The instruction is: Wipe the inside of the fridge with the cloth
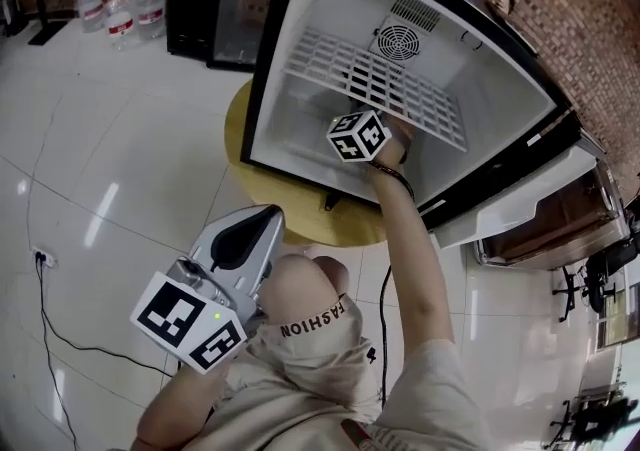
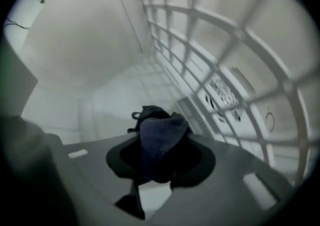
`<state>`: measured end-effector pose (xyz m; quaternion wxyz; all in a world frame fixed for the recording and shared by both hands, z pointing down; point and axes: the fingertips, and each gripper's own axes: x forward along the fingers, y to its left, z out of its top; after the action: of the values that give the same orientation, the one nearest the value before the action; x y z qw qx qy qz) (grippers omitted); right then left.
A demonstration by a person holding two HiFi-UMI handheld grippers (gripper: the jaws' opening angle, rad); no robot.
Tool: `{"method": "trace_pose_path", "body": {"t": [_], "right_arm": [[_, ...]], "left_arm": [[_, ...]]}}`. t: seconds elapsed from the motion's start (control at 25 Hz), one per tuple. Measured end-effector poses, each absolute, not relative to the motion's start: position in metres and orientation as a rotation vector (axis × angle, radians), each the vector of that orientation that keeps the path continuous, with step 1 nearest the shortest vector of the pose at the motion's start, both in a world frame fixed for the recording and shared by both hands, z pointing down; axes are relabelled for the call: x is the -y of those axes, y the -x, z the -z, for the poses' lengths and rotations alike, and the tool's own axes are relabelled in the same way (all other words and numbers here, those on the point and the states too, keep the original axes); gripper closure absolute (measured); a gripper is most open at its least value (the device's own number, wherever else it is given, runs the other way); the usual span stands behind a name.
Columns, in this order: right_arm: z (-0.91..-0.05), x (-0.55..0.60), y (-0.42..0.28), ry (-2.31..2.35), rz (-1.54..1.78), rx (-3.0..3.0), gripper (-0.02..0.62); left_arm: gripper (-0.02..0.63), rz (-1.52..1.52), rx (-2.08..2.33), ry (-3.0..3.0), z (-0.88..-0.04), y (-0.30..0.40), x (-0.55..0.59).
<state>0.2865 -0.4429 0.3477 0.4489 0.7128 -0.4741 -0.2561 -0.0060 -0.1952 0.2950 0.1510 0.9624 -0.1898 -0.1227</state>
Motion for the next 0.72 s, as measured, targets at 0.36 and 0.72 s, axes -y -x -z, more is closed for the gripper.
{"method": "trace_pose_path", "body": {"t": [0.36,0.72], "right_arm": [[-0.345,0.385,-0.372,-1.805,0.350,0.974,0.474],[-0.382,0.435,-0.224,-1.451,0.726,1.223,0.472]], "left_arm": [[0.605,0.388,0.530,-2.792,-0.280,0.006,0.187],[0.605,0.368,0.504,-2.792,-0.286,-0.003,0.185]]}}
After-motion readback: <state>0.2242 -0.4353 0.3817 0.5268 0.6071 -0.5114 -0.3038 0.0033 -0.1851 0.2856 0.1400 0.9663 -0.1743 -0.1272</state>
